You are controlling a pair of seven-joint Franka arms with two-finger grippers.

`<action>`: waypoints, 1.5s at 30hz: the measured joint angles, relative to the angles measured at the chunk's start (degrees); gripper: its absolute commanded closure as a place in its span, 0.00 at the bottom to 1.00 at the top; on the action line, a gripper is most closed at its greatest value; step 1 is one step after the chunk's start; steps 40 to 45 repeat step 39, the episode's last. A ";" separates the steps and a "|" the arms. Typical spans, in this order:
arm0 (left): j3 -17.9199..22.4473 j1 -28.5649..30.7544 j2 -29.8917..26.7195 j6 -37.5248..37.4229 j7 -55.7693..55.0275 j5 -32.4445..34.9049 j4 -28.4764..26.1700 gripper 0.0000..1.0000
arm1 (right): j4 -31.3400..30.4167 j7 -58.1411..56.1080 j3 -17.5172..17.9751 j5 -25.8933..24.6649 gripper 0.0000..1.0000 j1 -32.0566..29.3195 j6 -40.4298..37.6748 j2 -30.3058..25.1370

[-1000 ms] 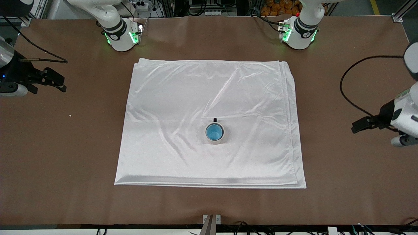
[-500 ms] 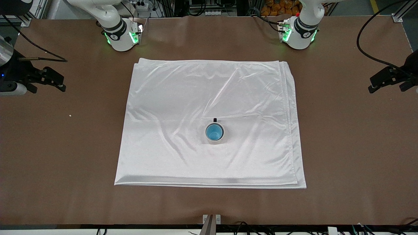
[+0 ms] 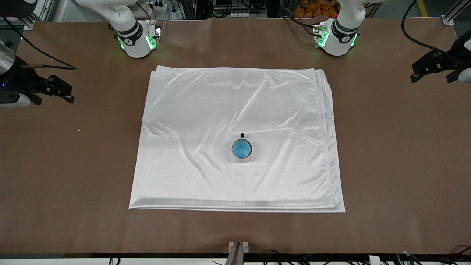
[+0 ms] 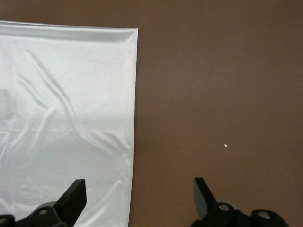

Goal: Place blue cup into white mug on cloth

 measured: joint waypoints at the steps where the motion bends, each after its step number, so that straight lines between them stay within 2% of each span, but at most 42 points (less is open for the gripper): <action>1: -0.02 0.00 -0.25 -0.09 0.07 0.00 -0.31 0.00 | 0.00 0.00 0.00 0.00 0.00 0.00 0.00 0.00; 45: -0.10 0.01 -0.73 -0.05 0.51 -0.01 -2.30 0.00 | 0.00 -0.05 0.03 0.00 0.00 0.00 0.00 -0.04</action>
